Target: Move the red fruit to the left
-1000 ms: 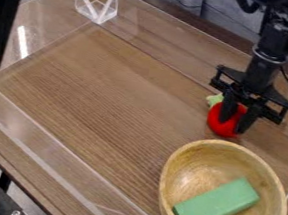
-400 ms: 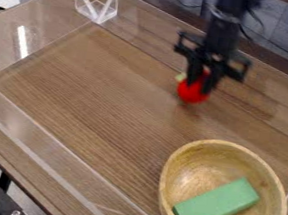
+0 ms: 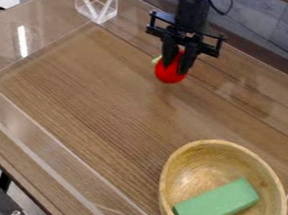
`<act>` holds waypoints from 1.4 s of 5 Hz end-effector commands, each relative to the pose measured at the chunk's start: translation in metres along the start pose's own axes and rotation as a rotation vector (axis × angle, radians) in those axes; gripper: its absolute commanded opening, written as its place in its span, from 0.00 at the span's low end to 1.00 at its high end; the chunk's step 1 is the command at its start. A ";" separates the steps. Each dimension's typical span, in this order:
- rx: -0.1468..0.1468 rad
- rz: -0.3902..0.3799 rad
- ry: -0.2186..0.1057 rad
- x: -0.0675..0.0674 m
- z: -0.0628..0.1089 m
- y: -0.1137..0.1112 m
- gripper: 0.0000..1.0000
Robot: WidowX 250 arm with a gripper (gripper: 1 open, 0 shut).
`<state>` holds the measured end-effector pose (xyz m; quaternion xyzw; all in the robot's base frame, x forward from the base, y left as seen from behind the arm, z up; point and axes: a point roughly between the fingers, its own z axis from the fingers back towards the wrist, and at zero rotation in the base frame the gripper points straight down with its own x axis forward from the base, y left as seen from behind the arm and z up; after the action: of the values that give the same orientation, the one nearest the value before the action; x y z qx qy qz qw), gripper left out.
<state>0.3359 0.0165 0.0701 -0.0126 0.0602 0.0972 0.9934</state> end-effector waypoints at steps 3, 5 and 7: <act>-0.024 0.032 -0.104 0.008 0.050 0.004 0.00; -0.028 0.055 -0.111 0.019 0.065 -0.001 0.00; -0.033 0.118 -0.113 0.009 0.055 -0.003 0.00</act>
<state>0.3481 0.0198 0.0917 -0.0158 0.0513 0.1613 0.9854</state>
